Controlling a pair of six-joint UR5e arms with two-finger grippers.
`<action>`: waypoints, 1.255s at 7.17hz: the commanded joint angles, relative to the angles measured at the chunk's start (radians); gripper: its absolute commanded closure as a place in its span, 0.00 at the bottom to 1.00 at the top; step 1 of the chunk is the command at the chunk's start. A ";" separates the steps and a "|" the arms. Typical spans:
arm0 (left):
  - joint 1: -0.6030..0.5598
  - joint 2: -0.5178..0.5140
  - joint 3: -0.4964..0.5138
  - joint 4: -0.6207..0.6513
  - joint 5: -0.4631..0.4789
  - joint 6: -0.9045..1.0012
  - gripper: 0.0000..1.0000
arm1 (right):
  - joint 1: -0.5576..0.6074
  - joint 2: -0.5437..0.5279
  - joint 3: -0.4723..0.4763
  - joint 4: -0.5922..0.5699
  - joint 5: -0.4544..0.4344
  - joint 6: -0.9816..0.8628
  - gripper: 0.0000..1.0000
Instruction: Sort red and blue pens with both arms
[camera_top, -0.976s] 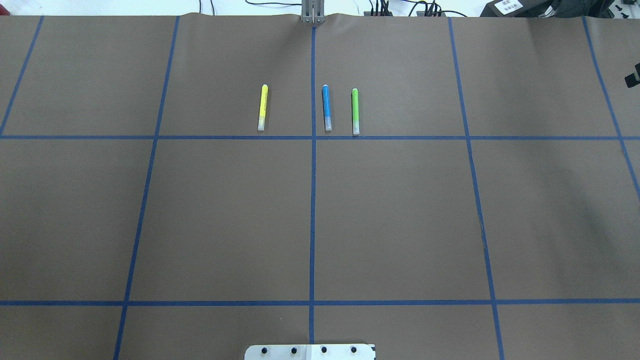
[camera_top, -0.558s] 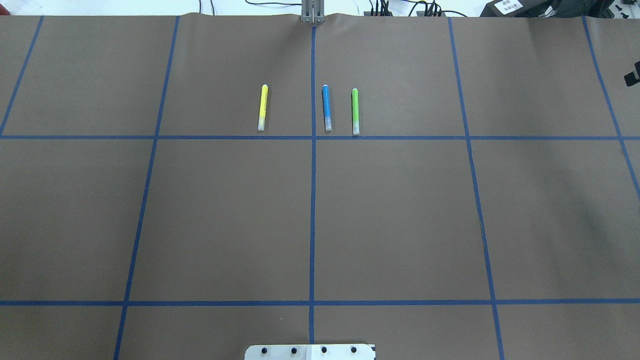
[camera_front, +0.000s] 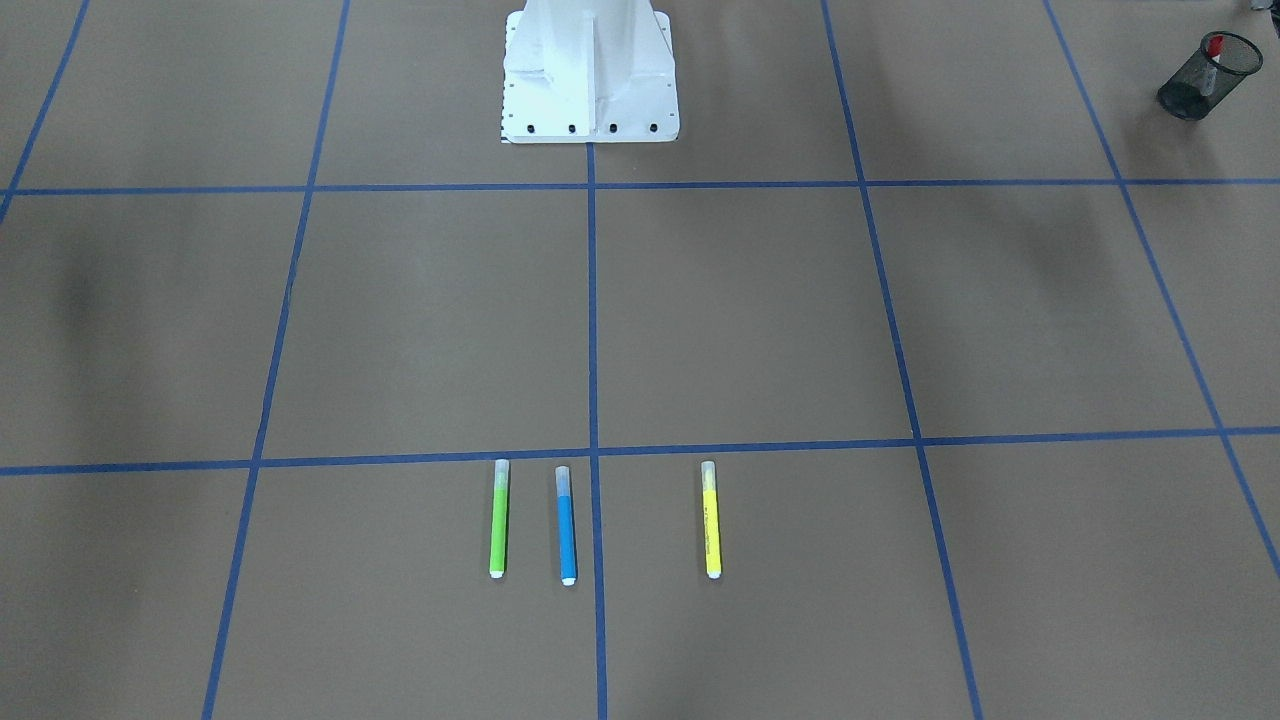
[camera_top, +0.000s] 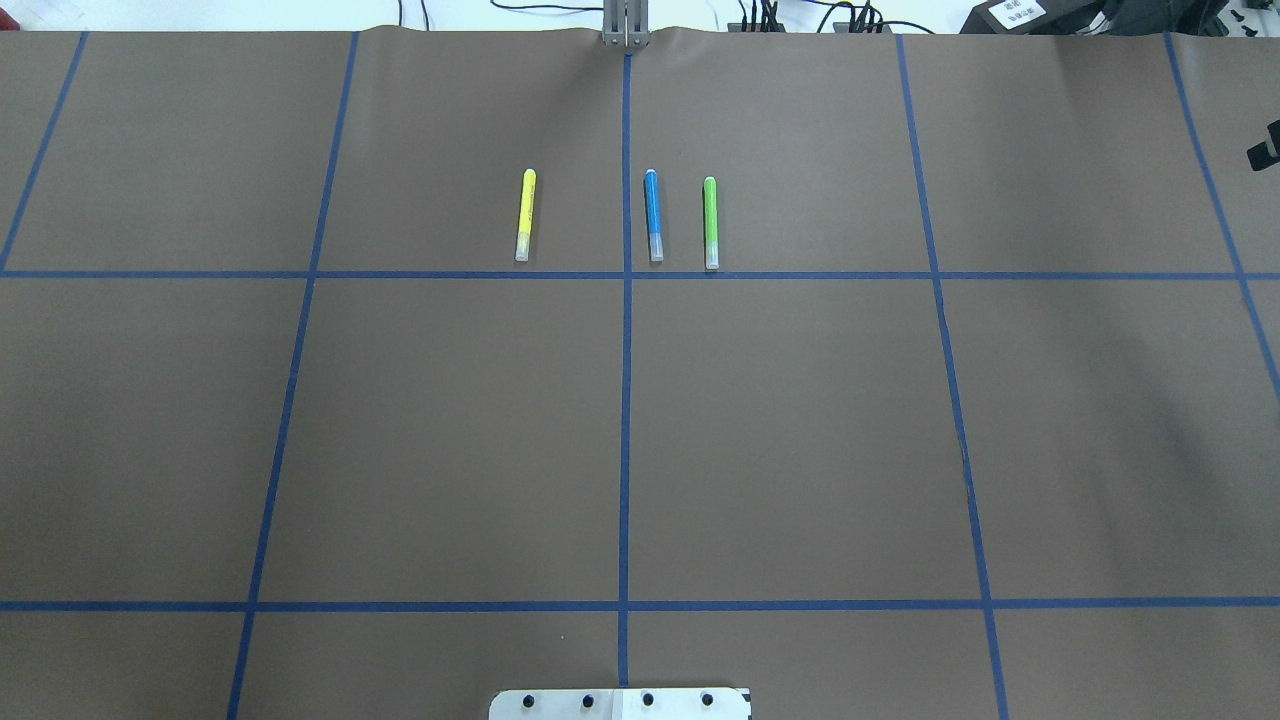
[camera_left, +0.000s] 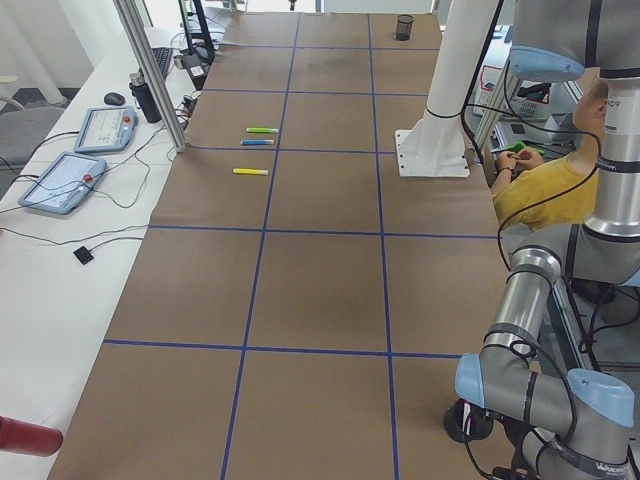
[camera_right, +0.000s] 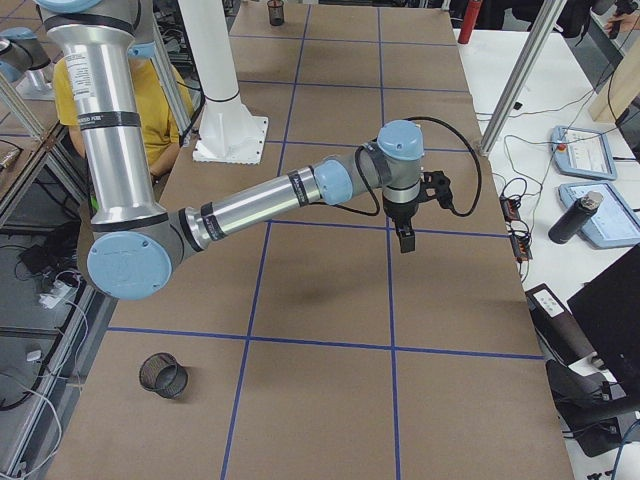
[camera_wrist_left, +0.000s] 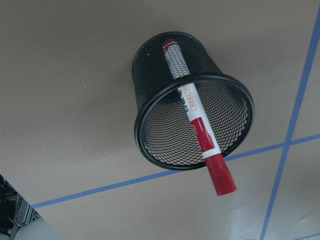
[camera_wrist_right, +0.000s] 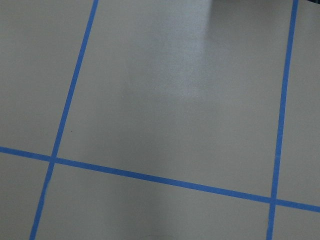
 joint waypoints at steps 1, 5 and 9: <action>0.027 -0.003 -0.048 -0.177 0.002 0.075 0.00 | -0.008 0.002 -0.001 0.000 -0.001 0.019 0.00; 0.412 -0.006 -0.141 -0.652 -0.003 0.083 0.00 | -0.042 0.012 -0.002 0.000 -0.005 0.059 0.00; 0.764 -0.165 -0.233 -0.773 -0.037 -0.137 0.00 | -0.059 0.012 0.002 0.006 0.002 0.062 0.00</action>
